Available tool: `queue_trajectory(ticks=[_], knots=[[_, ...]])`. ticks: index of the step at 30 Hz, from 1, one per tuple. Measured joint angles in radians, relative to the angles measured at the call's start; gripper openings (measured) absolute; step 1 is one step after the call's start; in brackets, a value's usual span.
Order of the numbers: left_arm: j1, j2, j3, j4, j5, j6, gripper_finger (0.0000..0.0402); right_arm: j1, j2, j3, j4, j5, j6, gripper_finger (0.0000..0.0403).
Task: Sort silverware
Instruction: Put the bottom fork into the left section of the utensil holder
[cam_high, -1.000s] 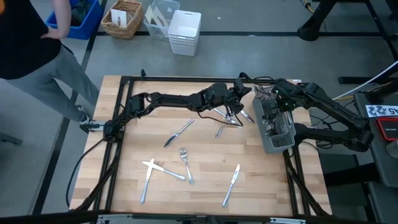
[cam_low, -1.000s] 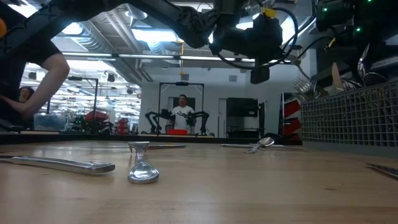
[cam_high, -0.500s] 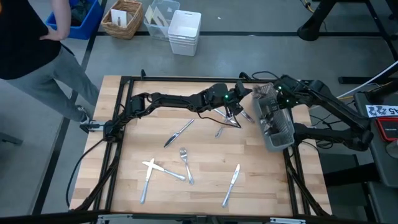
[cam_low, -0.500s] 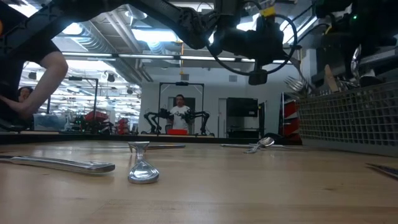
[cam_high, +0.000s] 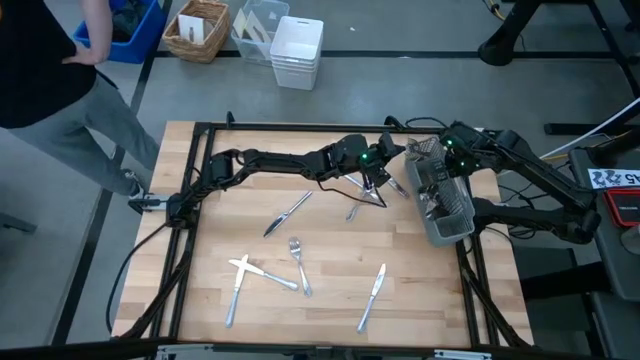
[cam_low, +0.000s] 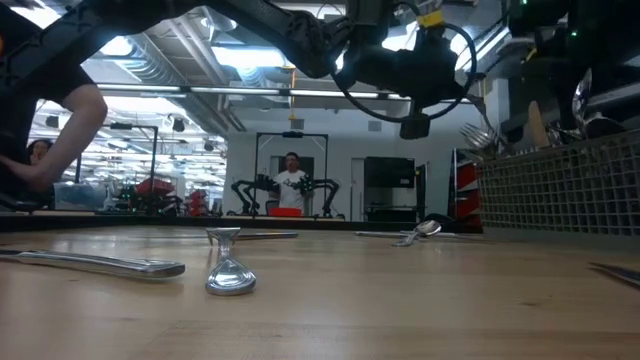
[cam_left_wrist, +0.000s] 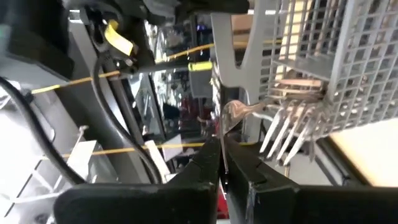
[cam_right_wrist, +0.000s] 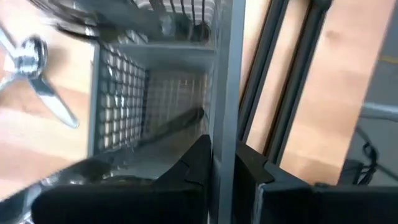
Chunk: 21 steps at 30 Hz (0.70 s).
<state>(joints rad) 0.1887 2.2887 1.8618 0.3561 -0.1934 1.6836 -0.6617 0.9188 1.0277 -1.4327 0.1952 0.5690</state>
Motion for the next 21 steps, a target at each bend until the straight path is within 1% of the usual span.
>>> queue_trajectory(ticks=[2, 4, 12, 14, 16, 21], knots=[[-0.001, -0.001, 0.0, -0.016, 0.018, 0.0, 0.0, 0.0, 0.0, -0.02, -0.011, -0.029, -0.002, 0.0044], [-0.001, -0.001, 0.001, -0.033, 0.028, 0.0, 0.0, 0.001, 0.002, -0.032, 0.0, -0.031, -0.002, 0.0044], [-0.002, -0.001, 0.0, -0.041, 0.036, 0.0, 0.0, 0.0, 0.002, -0.042, 0.001, -0.086, -0.003, 0.0044], [-0.002, 0.0, 0.0, -0.042, 0.038, 0.0, 0.0002, 0.0, 0.002, -0.042, 0.0, -0.092, -0.026, 0.0044], [-0.002, 0.0, 0.0, -0.042, 0.04, -0.021, 0.0008, 0.0, 0.002, -0.042, 0.0, -0.094, -0.051, 0.0044], [-0.003, 0.0, 0.0, -0.04, 0.043, -0.106, 0.0035, 0.0, 0.002, -0.042, -0.002, -0.092, -0.055, 0.0044]])
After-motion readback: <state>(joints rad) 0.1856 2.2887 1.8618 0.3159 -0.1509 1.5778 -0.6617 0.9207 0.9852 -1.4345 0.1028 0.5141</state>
